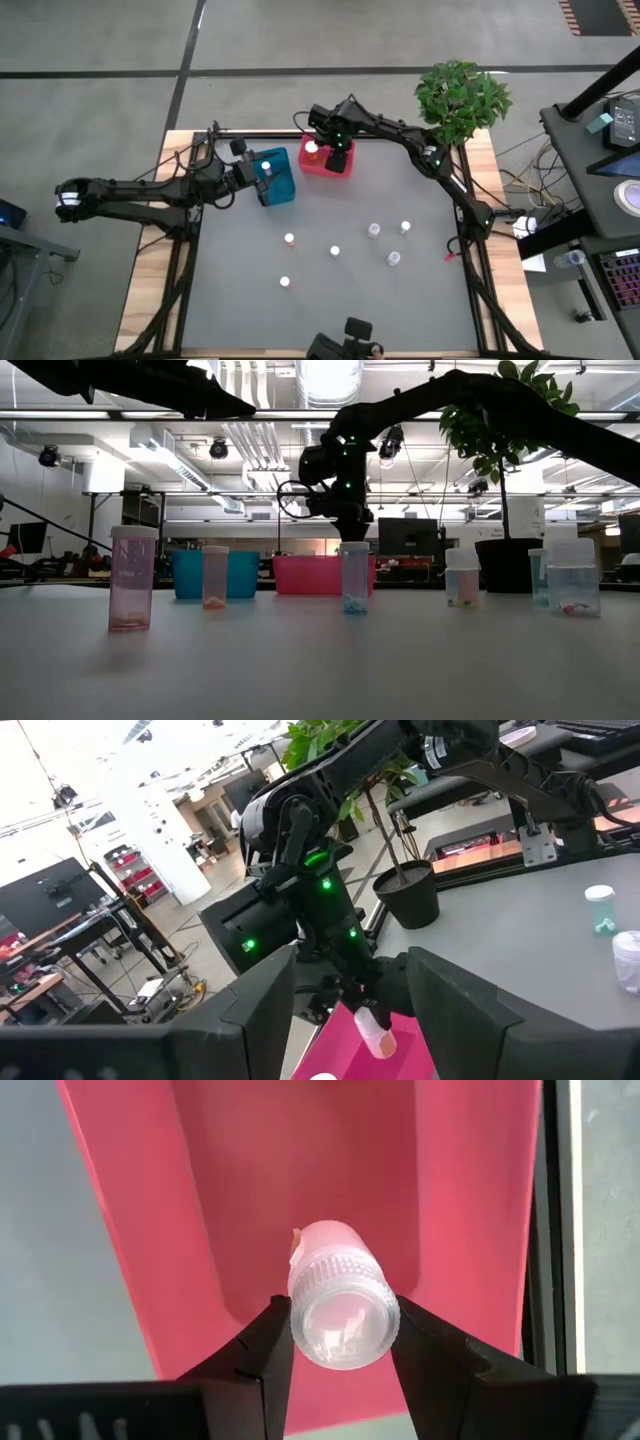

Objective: Pick and place medicine bottles into bin by pill shape (circle, oval)
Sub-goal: Put the top white capsule bottle into the red bin

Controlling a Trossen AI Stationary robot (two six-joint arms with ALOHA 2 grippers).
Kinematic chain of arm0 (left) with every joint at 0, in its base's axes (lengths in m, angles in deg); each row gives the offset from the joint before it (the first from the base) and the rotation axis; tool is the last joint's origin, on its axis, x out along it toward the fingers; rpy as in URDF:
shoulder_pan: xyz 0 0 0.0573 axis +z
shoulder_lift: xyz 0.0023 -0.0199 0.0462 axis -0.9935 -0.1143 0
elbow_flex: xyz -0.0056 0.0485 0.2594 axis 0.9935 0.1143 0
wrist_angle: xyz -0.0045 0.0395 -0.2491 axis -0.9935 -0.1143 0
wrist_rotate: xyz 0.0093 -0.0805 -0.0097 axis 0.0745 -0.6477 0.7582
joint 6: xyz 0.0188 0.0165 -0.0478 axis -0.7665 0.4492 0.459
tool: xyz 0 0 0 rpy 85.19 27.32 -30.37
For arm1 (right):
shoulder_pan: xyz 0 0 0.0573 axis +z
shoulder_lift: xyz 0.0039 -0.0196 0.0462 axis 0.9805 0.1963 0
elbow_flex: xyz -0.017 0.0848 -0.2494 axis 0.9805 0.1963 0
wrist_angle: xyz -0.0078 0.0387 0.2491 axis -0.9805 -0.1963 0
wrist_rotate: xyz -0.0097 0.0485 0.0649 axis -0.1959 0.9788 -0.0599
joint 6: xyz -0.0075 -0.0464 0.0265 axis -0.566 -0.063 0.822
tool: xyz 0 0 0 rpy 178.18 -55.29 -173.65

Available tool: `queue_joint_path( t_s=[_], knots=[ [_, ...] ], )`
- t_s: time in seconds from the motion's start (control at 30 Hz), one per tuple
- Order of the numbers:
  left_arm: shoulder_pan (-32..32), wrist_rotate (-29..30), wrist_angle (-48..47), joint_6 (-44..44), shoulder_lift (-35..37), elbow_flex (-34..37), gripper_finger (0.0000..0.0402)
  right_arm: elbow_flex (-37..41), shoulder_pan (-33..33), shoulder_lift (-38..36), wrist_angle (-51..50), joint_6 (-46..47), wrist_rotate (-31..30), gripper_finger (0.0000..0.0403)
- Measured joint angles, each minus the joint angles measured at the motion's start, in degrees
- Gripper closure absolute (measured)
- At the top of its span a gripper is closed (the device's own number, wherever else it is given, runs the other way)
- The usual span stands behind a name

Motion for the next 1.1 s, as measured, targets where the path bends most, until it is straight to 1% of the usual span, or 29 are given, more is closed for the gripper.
queue_joint_path(
  t_s=[0.4, 0.73, 0.83, 1.1],
  knots=[
    [-0.02, 0.0, 0.01, 0.0, -0.17, 0.0, 0.0226, 0.35, 0.01, 0.0, 0.04, -0.18, 0.11, 0.0266],
    [0.01, 0.0, 0.0, 0.0, -0.17, 0.0, 0.0226, 3.63, 0.05, 0.0, 1.43, 0.48, 0.11, 0.0265],
    [-0.01, 0.0, -0.01, 0.0, -0.17, 0.0, 0.0226, 3.74, 0.05, 0.0, 2.8, 0.5, 0.11, 0.0254],
    [-0.01, -0.01, -0.01, 0.0, -0.17, 0.0, 0.0226, 3.74, 0.03, 0.0, 3.01, 0.98, 0.11, 0.0196]
  ],
)
